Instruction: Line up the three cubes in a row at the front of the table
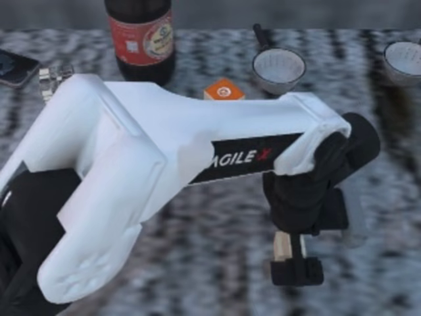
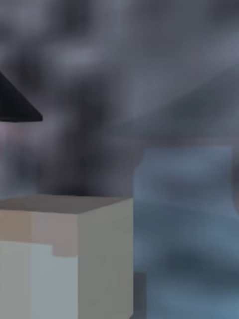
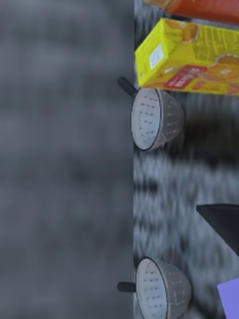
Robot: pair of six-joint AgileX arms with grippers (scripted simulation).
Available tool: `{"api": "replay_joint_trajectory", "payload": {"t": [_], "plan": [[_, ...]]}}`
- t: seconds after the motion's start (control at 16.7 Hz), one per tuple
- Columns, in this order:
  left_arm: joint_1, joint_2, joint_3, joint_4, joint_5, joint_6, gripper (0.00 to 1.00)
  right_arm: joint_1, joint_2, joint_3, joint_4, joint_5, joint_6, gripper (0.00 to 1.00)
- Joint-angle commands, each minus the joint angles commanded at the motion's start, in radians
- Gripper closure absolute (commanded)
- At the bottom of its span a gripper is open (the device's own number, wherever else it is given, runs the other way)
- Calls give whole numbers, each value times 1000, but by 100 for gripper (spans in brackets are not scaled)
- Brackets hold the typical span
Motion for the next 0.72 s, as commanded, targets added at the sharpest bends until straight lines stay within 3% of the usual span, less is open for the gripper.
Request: {"api": "replay_joint_trajectory", "payload": {"t": [0.72], "plan": [[22,-60,180,-240,-1,-1,0,0,0,0,0,0,0,0]]}}
